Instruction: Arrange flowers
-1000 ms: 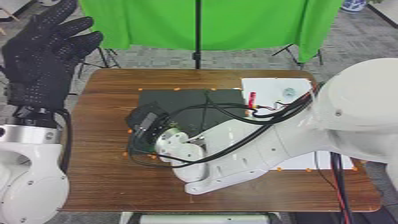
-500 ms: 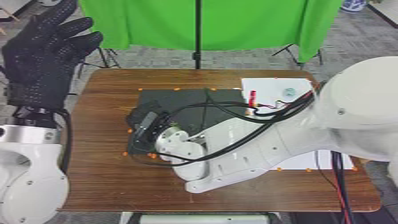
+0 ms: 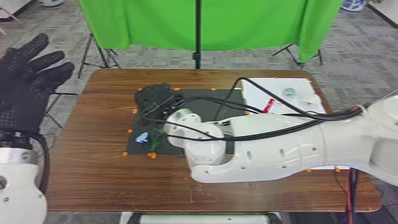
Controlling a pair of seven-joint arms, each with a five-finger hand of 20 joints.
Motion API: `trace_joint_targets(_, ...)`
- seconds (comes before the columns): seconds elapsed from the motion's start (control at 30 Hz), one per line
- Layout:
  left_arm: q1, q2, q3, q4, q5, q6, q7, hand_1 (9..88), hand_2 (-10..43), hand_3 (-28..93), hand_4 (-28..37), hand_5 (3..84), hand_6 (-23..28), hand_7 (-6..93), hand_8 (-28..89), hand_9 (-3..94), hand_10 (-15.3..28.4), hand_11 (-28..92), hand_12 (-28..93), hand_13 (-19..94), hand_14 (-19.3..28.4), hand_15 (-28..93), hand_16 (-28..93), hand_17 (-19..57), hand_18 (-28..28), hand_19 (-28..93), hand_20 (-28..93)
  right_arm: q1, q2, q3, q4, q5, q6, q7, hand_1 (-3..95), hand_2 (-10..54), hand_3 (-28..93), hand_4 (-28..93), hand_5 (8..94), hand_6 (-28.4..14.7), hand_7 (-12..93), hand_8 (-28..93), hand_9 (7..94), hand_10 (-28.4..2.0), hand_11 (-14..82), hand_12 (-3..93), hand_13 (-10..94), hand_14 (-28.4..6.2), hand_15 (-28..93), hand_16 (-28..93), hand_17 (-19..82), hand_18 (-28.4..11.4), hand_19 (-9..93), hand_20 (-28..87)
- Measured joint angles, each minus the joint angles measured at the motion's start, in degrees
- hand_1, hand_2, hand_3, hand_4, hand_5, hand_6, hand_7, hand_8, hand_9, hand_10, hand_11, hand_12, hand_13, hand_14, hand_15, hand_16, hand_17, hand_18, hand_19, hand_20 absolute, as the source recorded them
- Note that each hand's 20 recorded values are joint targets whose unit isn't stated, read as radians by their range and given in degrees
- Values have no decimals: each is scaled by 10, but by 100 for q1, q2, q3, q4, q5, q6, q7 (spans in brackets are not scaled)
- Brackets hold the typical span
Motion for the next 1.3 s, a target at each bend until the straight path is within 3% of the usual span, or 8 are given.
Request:
trace_joint_targets(0.13,343,-293,-142,-1,22,-6,-68,215,119,752,-283,358,104,131,-90,303,203,293,96,241,275,565,-120,-62,253,690,93,-730,613,991,-261,-99,-137,60,338,-94,764,-272,613,-7,167,-126,725,-133,229,149,715,-93,551,161,363,-204,897,205)
trace_joint_targets(0.23,466,-388,-144,-4,-1,7,-67,215,119,752,-283,358,104,132,-90,304,203,293,97,240,276,565,-120,-62,253,690,94,-1081,1038,1263,-318,-318,179,227,336,-91,764,-266,609,-8,167,-125,709,-140,223,149,702,-97,559,152,353,-205,897,198)
trace_joint_targets(0.37,573,-394,-178,-11,-56,38,-45,215,119,753,-283,358,105,132,-90,304,204,293,97,240,275,564,-120,-62,252,689,95,-1508,1614,1567,-362,-569,673,512,333,-92,772,-263,590,-16,166,-125,674,-149,215,147,677,-103,570,142,336,-208,894,188)
trace_joint_targets(0.8,616,-403,-57,-41,-80,87,-62,216,120,752,-283,358,105,132,-90,303,203,293,97,241,276,566,-121,-61,252,689,99,-3109,3338,3368,-911,-696,755,846,316,-91,762,-276,573,-21,163,-125,634,-161,207,142,644,-117,595,116,305,-215,895,175)
trace_joint_targets(1.07,444,-401,62,-30,-96,84,-120,218,121,753,-283,358,105,134,-91,303,204,296,97,241,277,569,-122,-59,253,692,101,-4038,3953,4625,-895,-512,632,1006,310,-93,755,-279,566,-22,156,-124,668,-172,200,138,650,-130,586,108,305,-225,891,179)
trace_joint_targets(1.2,414,-396,120,-28,-215,59,-79,218,122,753,-283,358,106,134,-91,304,204,298,96,242,278,570,-123,-59,254,693,101,-4185,4146,4757,-781,-392,436,1117,309,-91,746,-280,562,-21,148,-119,703,-178,192,139,682,-129,569,113,322,-235,900,186)
trace_joint_targets(1.3,413,-393,149,-26,-469,20,1,218,122,753,-283,359,107,134,-91,305,206,299,96,242,278,571,-123,-59,254,694,101,-4448,4181,5116,-731,-193,41,1167,308,-88,735,-277,553,-15,138,-118,755,-174,191,139,725,-122,550,123,348,-245,916,194)
